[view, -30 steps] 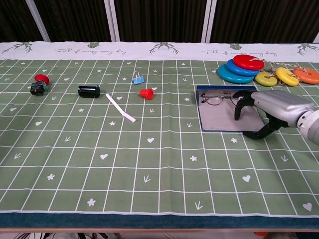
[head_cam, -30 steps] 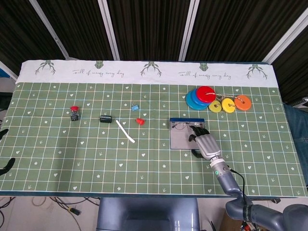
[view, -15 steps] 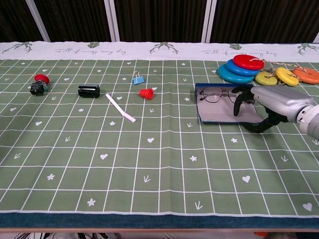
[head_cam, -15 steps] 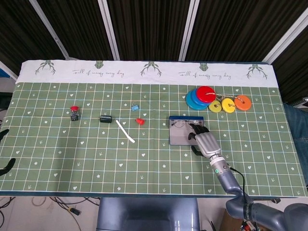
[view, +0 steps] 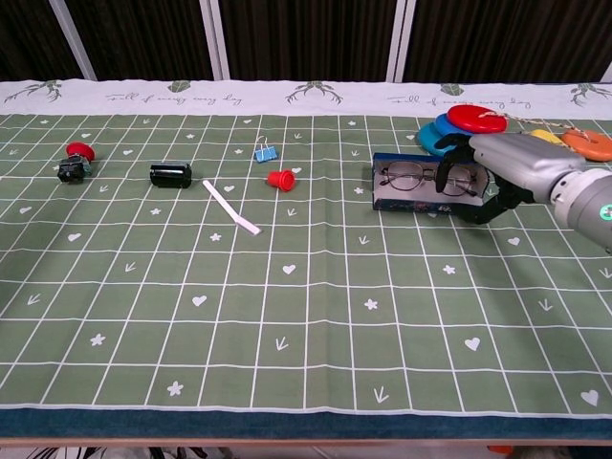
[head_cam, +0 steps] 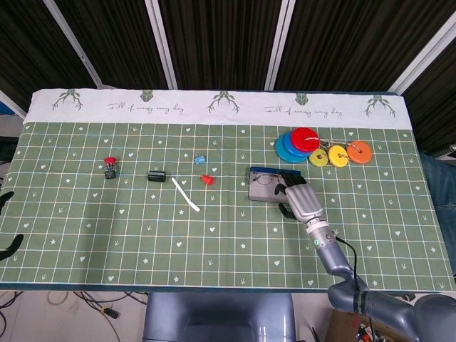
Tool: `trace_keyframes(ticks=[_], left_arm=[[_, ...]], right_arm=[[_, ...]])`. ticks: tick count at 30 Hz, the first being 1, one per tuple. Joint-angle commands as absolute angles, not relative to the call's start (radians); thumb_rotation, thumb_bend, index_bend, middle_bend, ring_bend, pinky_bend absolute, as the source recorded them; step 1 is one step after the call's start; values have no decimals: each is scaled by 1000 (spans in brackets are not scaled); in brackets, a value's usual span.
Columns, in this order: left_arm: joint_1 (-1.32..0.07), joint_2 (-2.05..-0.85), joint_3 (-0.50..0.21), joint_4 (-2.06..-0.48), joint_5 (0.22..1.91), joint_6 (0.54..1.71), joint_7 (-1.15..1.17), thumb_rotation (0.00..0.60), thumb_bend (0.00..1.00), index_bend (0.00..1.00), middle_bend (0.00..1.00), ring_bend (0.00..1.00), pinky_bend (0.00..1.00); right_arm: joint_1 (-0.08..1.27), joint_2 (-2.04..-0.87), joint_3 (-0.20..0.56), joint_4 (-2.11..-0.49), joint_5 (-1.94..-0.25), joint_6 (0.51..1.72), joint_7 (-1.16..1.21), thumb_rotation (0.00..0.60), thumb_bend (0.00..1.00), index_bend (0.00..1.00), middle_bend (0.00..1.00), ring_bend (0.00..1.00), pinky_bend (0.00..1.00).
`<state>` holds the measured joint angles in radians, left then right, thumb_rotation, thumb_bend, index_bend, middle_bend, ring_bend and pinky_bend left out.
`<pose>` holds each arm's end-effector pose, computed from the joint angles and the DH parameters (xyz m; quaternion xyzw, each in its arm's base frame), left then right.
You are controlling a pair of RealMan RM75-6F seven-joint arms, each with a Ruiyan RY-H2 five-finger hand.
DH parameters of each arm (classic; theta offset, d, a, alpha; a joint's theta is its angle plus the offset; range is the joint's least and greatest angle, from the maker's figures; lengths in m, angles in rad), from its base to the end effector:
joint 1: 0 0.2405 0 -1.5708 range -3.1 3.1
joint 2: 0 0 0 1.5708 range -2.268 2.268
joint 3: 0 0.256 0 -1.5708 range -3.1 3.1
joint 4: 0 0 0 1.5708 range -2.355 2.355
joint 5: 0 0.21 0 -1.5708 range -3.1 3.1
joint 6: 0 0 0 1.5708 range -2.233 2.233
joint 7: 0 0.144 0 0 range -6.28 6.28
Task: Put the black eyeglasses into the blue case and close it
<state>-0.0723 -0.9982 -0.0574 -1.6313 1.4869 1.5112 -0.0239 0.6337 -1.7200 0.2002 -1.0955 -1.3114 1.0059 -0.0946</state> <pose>-0.3160 0.1789 0.2018 -0.5938 -0.3590 -0.3733 0.6158 -0.2087 -0.3558 -0.0316 0.6973 -0.3855 0.3930 0.4590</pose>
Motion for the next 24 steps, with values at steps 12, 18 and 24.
trace_keyframes(ticks=[12, 18, 24], left_arm=[[-72, -996, -58, -1632, 1486, 1511, -24, 600, 273, 107, 0, 0, 0], [-72, -996, -57, -1632, 1488, 1512, -23, 600, 273, 108, 0, 0, 0], [-72, -996, -57, -1631, 1488, 1512, -25, 600, 273, 109, 0, 0, 0]], right_arm=[[673, -1745, 218, -1051, -1286, 963, -96, 600, 485, 452, 104, 129, 184], [680, -1751, 231, -1056, -1264, 956, -98, 600, 484, 488, 104, 129, 184], [685, -1743, 234, -1069, -1255, 946, -99, 600, 486, 538, 108, 129, 184]])
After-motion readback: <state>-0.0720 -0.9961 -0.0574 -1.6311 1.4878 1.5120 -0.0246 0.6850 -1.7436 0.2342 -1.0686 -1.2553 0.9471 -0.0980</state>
